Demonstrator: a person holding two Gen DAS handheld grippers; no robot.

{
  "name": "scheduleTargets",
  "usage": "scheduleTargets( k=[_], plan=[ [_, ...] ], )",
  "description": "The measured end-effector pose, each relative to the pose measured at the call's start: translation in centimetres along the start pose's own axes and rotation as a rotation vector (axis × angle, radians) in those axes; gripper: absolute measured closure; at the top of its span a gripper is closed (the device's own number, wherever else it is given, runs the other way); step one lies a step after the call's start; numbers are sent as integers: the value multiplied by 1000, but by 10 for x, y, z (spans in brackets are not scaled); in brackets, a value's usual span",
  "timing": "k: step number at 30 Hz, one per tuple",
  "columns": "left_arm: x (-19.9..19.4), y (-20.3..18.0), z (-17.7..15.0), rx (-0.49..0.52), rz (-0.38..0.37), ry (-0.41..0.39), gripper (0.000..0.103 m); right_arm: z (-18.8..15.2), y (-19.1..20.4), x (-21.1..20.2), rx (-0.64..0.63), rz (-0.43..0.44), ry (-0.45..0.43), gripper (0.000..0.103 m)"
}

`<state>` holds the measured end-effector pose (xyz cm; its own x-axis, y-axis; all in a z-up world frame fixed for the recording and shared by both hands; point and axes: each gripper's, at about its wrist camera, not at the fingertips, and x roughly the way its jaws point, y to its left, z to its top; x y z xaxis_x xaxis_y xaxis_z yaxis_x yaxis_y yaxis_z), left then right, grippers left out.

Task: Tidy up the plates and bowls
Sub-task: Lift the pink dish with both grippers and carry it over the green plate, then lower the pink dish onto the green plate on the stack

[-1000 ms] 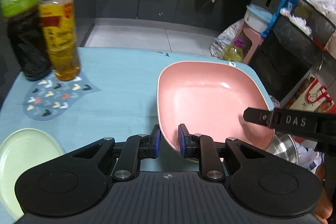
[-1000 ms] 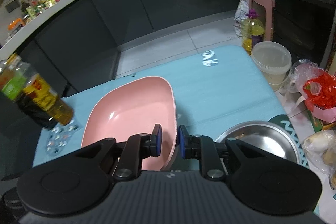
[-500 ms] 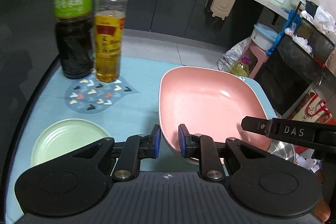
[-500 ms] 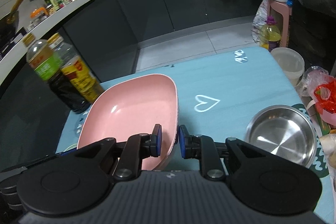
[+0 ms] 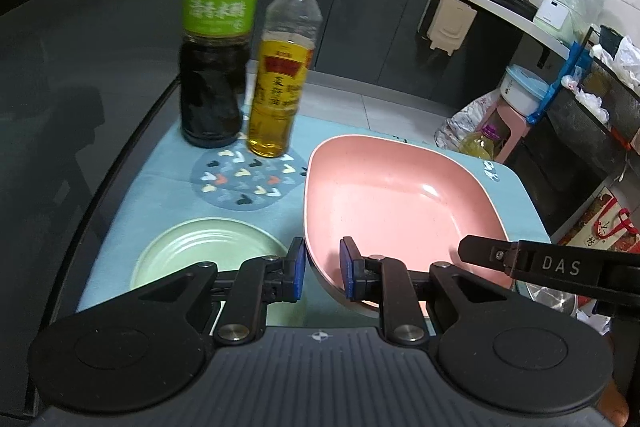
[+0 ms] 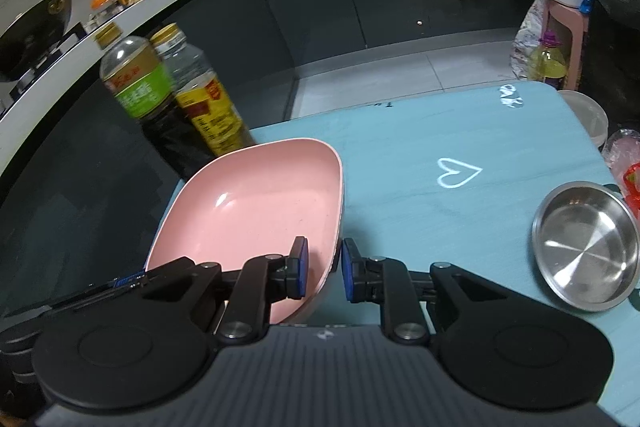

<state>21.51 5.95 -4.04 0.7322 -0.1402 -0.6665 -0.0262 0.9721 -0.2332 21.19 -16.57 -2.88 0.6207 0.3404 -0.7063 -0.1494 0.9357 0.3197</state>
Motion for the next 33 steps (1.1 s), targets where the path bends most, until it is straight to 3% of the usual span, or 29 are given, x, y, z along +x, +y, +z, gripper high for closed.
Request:
scheduleTargets(
  k=[18, 33],
  plan=[
    [-26, 61, -11, -67, 54, -20, 86, -18, 62, 14, -75, 38, 59, 84],
    [-28, 94, -19, -106, 65, -13, 86, -26, 96, 30, -121, 19, 95, 84]
  ],
)
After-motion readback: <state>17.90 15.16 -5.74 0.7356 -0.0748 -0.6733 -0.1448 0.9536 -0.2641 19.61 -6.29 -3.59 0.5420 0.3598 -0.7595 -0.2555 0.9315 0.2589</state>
